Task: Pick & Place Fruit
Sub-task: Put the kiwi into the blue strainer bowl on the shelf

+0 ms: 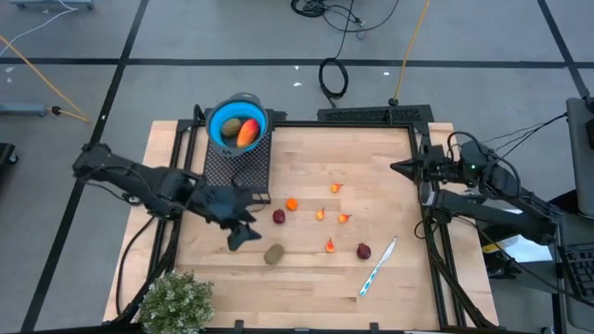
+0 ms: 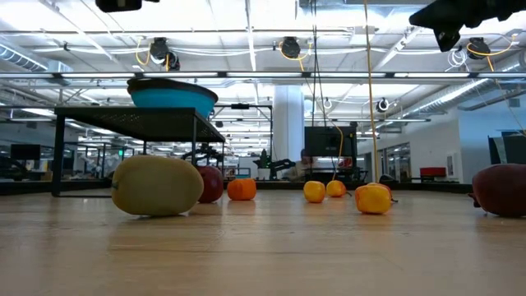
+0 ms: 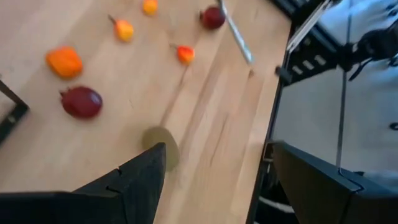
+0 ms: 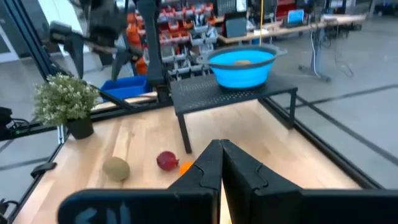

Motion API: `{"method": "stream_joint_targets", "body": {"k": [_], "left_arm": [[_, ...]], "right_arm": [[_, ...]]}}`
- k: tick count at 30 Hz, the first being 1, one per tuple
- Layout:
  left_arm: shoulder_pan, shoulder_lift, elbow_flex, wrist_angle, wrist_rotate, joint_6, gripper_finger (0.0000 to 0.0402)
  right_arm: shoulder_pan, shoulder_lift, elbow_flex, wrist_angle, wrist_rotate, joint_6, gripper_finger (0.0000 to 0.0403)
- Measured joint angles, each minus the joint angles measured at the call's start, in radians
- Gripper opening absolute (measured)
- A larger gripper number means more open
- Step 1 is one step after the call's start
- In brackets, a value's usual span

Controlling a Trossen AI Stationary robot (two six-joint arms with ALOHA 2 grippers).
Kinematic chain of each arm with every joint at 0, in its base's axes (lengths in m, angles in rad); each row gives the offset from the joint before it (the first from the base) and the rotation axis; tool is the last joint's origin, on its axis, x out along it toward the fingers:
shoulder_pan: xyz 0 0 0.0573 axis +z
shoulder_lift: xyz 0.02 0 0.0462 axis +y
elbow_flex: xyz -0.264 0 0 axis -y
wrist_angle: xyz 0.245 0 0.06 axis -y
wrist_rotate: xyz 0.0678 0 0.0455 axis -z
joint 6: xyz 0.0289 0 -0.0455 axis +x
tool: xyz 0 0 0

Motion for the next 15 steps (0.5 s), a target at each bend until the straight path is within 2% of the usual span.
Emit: {"method": "stream_joint_targets", "body": {"k": [5,15], "left_arm": [[-0.043,0.08,0.0,0.001,0.0,-0.096,0.0296],[-0.09,0.25,0.0,0.037,0.0,-0.338,0.0296]], "right_arm": [[0.0,-0.05,-0.075,0.073,0.004,-0.001,0.0],[0.0,-0.082,-0.217,0.108,0.023,-0.004,0.0]]}}
